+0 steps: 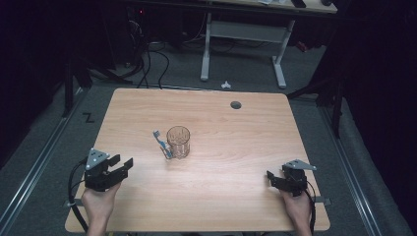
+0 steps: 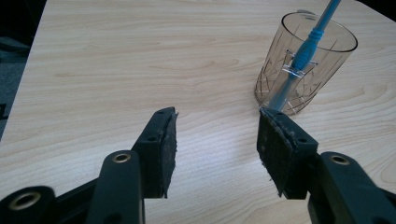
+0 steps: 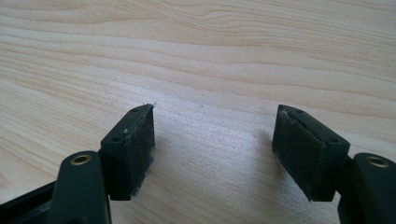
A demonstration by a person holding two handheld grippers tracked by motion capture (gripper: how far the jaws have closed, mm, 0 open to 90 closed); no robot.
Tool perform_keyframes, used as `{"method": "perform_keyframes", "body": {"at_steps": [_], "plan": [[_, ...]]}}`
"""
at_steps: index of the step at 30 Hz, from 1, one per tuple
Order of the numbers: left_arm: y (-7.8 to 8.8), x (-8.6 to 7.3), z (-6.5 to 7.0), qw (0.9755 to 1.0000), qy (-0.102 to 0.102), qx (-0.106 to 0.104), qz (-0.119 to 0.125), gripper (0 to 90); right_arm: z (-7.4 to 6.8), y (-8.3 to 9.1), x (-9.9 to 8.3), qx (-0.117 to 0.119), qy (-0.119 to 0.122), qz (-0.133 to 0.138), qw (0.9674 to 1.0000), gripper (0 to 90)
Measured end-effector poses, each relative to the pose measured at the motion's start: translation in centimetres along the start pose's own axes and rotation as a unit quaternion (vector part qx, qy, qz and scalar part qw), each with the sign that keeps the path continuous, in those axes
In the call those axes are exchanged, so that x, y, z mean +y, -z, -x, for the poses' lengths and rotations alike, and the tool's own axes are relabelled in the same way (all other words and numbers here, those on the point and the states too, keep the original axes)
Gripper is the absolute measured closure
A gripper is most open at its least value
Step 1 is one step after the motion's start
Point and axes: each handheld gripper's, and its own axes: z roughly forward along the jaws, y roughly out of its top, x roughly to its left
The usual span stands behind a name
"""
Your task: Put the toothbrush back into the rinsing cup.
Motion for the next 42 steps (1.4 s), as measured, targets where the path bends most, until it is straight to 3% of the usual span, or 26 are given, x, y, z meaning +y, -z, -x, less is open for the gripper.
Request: {"method": "perform_keyframes", "body": {"at_steps": [42], "plan": [[-2.8,-3.5,-0.4,0.9982,0.025,0.002,-0.054,46.4,0.0,0.0,0.0,0.000,0.000,0.000,1.0000,30.0]]}}
